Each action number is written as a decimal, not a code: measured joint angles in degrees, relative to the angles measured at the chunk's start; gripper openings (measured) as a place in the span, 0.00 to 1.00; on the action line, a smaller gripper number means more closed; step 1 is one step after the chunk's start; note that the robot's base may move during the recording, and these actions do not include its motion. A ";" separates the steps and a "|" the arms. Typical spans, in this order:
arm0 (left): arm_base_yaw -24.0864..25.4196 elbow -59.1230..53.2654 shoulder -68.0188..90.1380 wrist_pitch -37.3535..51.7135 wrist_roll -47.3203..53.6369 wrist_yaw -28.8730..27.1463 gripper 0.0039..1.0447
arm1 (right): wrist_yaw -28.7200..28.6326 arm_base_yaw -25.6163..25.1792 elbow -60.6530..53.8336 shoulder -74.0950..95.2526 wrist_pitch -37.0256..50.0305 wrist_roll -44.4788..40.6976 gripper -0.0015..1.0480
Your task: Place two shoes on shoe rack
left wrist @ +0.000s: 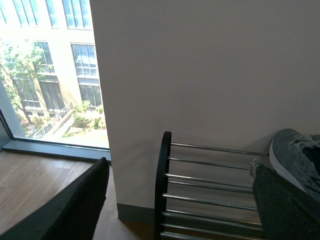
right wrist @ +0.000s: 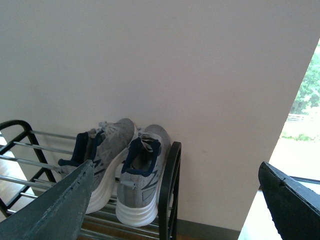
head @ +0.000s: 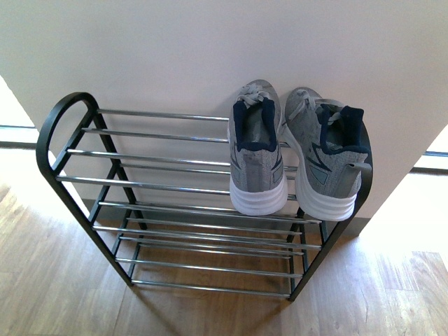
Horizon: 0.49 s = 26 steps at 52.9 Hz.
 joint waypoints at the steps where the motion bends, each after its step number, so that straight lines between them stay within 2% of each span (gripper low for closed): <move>1: 0.00 0.00 0.00 0.00 0.00 0.02 0.84 | 0.00 0.00 0.00 0.00 0.00 0.00 0.91; 4: 0.00 0.00 0.00 0.00 0.04 0.02 0.93 | 0.02 0.00 0.00 0.00 0.00 0.00 0.91; 26: 0.00 -0.02 0.00 0.00 0.13 -0.15 0.91 | -0.24 0.00 0.00 -0.02 -0.02 0.00 0.91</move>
